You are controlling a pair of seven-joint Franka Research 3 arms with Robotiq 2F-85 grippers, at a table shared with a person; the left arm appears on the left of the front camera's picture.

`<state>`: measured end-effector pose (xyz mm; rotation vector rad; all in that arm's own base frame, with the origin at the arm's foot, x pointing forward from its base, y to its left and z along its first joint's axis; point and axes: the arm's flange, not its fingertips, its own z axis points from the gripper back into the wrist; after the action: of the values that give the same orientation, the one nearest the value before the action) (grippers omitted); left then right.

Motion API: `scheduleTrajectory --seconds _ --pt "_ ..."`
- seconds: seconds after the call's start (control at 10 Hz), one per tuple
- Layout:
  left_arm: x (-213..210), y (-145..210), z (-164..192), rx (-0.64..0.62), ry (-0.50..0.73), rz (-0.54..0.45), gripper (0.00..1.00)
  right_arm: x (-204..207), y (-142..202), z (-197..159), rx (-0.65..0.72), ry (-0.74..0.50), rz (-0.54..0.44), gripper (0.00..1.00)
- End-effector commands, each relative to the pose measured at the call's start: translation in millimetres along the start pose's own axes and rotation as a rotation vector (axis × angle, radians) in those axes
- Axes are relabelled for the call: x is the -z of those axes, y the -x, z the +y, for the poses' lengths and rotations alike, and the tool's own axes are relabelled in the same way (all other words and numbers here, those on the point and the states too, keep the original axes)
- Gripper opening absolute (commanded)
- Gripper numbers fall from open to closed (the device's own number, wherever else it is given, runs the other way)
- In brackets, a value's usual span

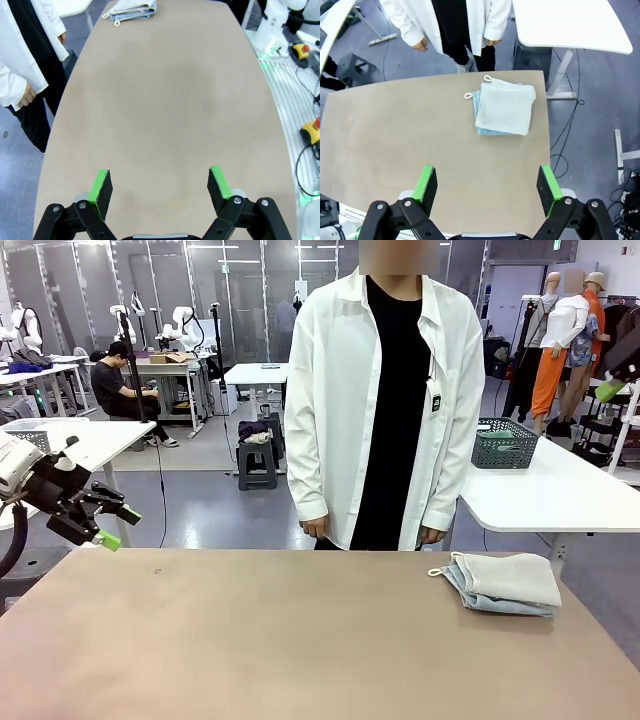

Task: Fold the towels and place them in the basket.
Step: Stack the folded Towel with hook on the right side of the table.

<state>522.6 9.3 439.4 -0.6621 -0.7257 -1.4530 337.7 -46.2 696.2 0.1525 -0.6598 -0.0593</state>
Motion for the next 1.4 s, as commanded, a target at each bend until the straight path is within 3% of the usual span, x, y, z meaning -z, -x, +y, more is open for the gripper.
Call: scheduleTrajectory --seconds 0.0,1.3 --pt "-0.7 -0.8 -1.3 0.006 0.001 0.010 0.96 -8.8 -2.7 -5.3 0.015 -0.001 0.002 1.00" --pt "-0.7 -0.8 -1.3 0.006 0.001 0.010 0.96 -8.8 -2.7 -5.3 0.015 -0.001 0.002 1.00"
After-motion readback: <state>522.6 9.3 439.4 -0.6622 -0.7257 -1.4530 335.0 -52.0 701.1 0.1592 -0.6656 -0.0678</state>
